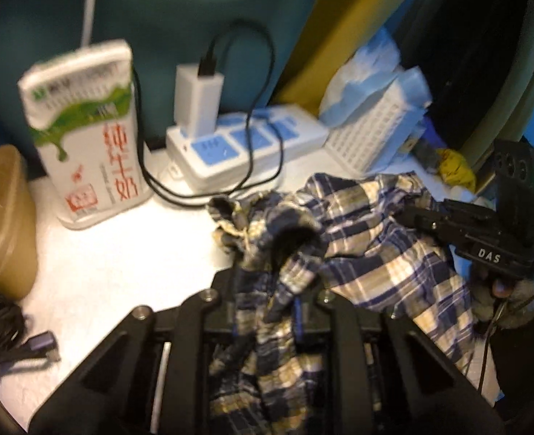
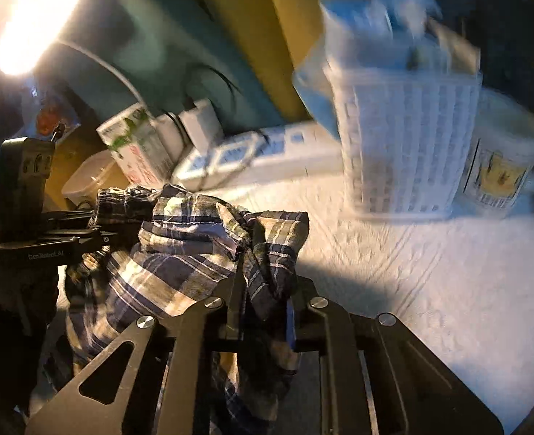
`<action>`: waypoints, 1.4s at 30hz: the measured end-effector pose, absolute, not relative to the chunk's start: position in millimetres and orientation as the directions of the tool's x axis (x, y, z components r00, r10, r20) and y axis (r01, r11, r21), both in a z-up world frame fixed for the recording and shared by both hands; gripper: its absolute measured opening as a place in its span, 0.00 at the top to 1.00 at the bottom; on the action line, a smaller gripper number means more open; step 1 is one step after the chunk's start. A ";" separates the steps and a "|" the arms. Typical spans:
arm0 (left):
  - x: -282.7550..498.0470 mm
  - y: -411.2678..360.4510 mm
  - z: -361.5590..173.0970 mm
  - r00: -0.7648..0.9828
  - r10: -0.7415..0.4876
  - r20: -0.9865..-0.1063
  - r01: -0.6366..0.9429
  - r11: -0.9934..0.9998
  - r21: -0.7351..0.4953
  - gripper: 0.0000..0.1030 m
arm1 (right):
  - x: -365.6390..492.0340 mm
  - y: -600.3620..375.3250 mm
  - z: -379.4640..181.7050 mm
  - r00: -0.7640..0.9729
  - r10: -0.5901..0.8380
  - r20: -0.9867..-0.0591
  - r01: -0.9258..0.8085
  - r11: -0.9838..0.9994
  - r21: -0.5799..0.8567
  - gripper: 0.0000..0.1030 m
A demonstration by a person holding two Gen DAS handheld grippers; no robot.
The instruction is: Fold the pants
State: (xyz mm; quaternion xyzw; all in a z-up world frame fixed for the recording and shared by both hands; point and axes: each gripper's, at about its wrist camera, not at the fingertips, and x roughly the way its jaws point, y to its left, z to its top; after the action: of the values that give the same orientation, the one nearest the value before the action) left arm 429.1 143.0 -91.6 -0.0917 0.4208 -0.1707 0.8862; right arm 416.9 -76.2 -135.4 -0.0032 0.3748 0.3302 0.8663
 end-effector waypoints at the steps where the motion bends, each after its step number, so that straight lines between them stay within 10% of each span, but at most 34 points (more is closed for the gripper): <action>1: 423.2 143.3 -84.9 0.607 -0.375 -0.701 0.228 0.927 -0.299 0.81 | 410.2 -75.4 -126.5 0.519 0.568 -0.638 -0.583 0.782 0.222 0.84; 17: 256.6 179.7 61.8 0.889 -0.307 -0.340 0.243 0.945 -0.218 0.81 | 239.9 -65.3 44.1 0.691 0.638 -0.340 -0.689 0.724 -0.043 0.84; 28: 124.5 210.1 127.6 0.955 -0.135 -0.264 0.098 0.984 -0.152 0.81 | 129.7 -37.8 101.0 0.609 0.765 -0.211 -0.792 0.601 -0.106 0.84; 34: 87.2 241.1 111.9 0.942 -0.059 -0.330 0.016 0.991 -0.133 0.81 | 136.8 -7.8 84.9 0.515 0.813 -0.273 -0.844 0.536 0.003 0.84; 42: 169.0 291.6 -12.5 0.780 -0.009 -0.625 -0.143 0.971 -0.192 0.76 | 229.5 68.6 -29.4 0.394 0.728 -0.561 -0.803 0.569 0.175 0.84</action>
State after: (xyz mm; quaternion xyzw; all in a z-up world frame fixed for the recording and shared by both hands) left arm 169.0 291.6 -12.5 -0.1152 0.3294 0.0358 0.9364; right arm 229.5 68.6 -29.4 -0.0618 0.3026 0.4599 0.8325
